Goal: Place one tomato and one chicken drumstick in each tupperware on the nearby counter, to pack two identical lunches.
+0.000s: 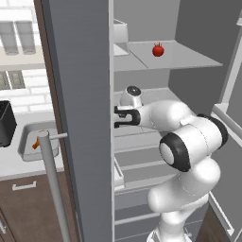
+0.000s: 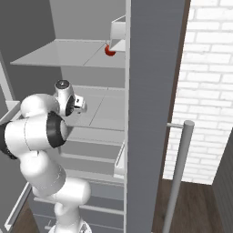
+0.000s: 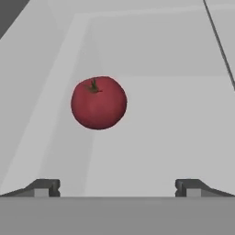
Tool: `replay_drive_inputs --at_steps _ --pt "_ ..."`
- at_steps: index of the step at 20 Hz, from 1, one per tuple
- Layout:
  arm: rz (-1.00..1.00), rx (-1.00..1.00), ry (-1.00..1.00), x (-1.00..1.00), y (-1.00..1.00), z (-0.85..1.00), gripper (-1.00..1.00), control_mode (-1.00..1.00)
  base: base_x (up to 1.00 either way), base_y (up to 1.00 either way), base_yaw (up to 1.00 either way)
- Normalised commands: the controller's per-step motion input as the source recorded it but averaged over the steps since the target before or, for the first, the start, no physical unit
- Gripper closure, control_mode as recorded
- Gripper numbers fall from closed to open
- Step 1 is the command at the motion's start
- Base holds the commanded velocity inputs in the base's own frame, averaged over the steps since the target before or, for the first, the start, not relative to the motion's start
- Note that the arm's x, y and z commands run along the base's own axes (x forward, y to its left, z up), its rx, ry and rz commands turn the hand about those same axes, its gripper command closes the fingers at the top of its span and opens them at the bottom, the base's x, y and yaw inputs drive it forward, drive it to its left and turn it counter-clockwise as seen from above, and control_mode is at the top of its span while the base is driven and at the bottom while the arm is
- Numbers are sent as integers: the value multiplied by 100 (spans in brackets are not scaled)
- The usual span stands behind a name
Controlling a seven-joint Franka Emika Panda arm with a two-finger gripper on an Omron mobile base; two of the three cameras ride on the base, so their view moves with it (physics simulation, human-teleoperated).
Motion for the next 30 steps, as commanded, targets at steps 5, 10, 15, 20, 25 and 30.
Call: replay_drive_inputs --at_steps 5,10,15,20,25,30 --pt "0 0 0 61 33 -38 -100 -100 0 0 0" --pt "0 0 0 66 17 -16 -100 -100 0 0 0" --pt "0 0 0 42 11 -26 -100 -100 0 0 0" --pt "-3 0 -4 -59 -1 -59 -100 -100 0 0 0" --pt "-4 0 -2 -17 -11 -51 -100 -100 0 0 0" --pt "0 0 -1 23 0 -31 100 -100 0 0 0"
